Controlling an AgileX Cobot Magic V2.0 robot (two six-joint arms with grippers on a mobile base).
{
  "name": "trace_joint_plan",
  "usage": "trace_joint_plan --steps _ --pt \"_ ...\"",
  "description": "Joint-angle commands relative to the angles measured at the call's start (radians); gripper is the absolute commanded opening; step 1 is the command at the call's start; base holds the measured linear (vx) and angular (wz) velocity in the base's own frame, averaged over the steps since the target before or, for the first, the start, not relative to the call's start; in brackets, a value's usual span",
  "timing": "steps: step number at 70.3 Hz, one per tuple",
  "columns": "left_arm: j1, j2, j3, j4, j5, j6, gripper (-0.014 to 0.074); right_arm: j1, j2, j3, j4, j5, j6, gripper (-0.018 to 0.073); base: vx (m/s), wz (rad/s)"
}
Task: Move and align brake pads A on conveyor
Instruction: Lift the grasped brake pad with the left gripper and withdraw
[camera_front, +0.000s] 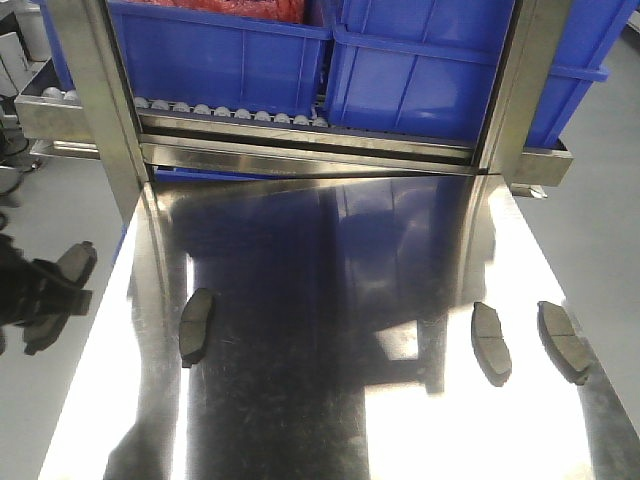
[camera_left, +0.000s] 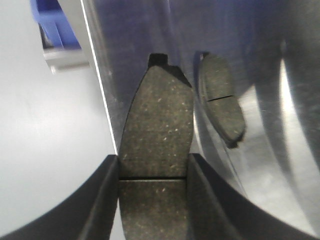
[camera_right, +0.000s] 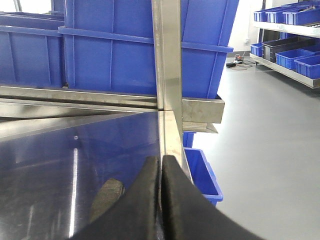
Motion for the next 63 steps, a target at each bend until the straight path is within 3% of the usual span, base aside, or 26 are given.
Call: trace_joint_plan --steps 1,15,31,63 --pt "-0.009 -0.124 0.024 -0.020 -0.080 0.000 0.0146 0.003 -0.013 0.017 -0.009 -0.073 -0.010 -0.0003 0.00 0.00" --pt "-0.009 -0.372 0.162 -0.020 -0.147 0.000 0.0146 0.003 -0.013 0.017 -0.009 -0.073 -0.010 -0.0003 0.00 0.00" --pt "-0.009 -0.588 0.274 -0.021 -0.140 -0.004 0.0146 0.003 -0.013 0.017 -0.009 -0.073 -0.010 -0.0003 0.00 0.00" --pt "-0.009 -0.674 0.295 -0.021 -0.140 -0.004 0.0146 0.003 -0.013 0.017 -0.009 -0.073 -0.010 -0.0003 0.00 0.00"
